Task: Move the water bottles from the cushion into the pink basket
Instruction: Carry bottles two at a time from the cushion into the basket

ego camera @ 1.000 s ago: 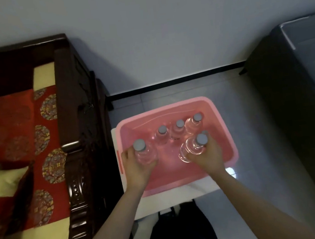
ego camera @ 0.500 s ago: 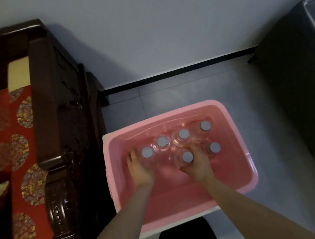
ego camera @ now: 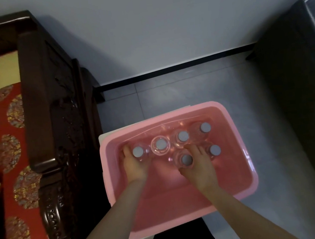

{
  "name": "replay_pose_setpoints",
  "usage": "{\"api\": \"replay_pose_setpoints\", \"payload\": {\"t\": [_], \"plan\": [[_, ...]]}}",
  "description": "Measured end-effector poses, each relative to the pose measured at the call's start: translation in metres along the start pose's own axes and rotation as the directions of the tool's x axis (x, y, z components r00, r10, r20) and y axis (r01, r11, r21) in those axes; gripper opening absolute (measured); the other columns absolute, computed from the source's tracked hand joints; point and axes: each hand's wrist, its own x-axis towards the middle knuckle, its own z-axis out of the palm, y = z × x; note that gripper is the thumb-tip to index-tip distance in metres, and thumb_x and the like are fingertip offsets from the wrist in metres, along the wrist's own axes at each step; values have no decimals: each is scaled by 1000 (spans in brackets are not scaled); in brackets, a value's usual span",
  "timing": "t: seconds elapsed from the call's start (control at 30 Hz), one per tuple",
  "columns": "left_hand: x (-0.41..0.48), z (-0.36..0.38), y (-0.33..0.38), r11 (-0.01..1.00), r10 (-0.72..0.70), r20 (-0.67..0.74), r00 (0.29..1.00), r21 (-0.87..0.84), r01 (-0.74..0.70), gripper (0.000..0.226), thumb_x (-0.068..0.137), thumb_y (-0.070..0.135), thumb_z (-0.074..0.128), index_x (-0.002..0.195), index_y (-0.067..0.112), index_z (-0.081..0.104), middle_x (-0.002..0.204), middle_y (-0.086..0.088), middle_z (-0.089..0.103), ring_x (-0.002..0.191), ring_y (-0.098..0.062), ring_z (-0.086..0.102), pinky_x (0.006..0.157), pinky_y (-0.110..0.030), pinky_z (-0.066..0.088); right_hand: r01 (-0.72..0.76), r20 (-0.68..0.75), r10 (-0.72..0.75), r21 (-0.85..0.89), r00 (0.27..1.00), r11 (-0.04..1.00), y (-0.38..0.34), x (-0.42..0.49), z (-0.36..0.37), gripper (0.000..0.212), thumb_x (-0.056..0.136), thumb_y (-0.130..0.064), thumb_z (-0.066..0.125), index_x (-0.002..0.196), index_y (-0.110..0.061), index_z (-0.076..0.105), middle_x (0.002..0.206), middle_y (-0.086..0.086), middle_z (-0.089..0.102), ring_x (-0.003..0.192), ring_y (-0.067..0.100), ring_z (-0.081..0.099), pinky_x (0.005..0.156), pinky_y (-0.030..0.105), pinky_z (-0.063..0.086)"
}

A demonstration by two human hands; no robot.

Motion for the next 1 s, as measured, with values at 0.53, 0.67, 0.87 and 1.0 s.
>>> {"api": "replay_pose_setpoints", "payload": {"t": [0.53, 0.67, 0.87, 1.0], "plan": [[-14, -43, 30, 900, 428, 47, 903, 69, -430, 23, 69, 6, 79, 86, 13, 65, 86, 5, 58, 78, -10, 54, 71, -39, 53, 315, 37, -317, -281, 948, 907, -6, 0, -32, 14, 68, 1, 69, 75, -8, 60, 83, 1, 60, 82, 24, 52, 55, 32, 41], [-15, -42, 31, 901, 418, 66, 906, 95, -423, 21, 72, 9, 77, 89, 10, 65, 89, -1, 61, 82, -20, 59, 74, -28, 47, 310, 139, -281, -284, 950, 907, -11, 3, -35, 16, 74, -3, 62, 89, -9, 61, 98, 3, 59, 97, 26, 51, 66, 28, 35], [-17, -55, 50, 882, 411, 160, 898, 179, -436, 36, 70, 12, 77, 104, 8, 65, 107, -7, 66, 102, -22, 58, 85, -18, 36, 286, 149, -254, -268, 956, 920, -37, 4, -77, 54, 72, -51, 51, 113, -18, 62, 111, 1, 57, 105, 23, 54, 71, 34, 45], [-25, -81, 81, 881, 436, 171, 884, 119, -457, 44, 71, 13, 78, 112, 8, 64, 110, -4, 65, 100, -14, 57, 85, -14, 34, 362, -3, -375, -260, 927, 895, -64, 7, -108, 42, 83, -39, 57, 118, -17, 63, 116, 3, 63, 110, 26, 53, 86, 37, 46]]}}
